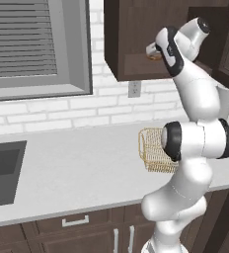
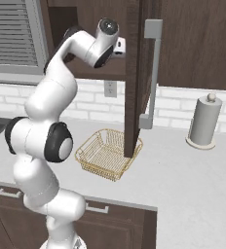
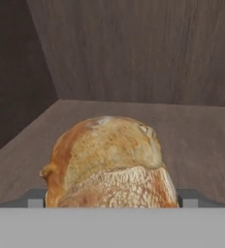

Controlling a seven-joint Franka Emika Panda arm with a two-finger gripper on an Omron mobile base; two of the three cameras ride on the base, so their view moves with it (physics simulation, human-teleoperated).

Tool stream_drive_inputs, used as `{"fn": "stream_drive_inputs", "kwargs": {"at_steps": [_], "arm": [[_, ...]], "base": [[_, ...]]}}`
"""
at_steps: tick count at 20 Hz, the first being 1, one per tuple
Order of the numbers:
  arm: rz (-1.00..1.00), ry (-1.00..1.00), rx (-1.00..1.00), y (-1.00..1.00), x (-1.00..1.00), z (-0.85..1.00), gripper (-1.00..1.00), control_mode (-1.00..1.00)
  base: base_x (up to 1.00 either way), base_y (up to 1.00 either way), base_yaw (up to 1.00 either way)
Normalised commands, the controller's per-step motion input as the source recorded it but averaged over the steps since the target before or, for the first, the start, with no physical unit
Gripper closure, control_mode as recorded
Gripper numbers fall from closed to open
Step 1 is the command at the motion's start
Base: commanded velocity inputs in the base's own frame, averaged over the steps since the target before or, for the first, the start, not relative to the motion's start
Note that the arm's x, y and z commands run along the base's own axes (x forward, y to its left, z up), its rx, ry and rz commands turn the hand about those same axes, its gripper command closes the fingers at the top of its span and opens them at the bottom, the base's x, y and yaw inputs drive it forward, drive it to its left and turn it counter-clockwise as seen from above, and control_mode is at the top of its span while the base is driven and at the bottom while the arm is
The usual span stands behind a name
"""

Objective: Open the cabinet, pick up the bread from the cabinet and place it in the basket. Then move the basket to the dining counter.

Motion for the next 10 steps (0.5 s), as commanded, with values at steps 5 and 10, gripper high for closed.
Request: {"fn": "stream_drive_inputs", "kwargs": {"at_steps": [5,10], "arm": [[-0.10,-0.09,0.00,0.10,-0.75,0.11,1.00,-1.00],[-0.15,0.00,0.00,0.00,-1.00,0.19,1.00,-1.00]], "base": [[0.00,0.00,0.00],[0.00,0.00,0.00]]}}
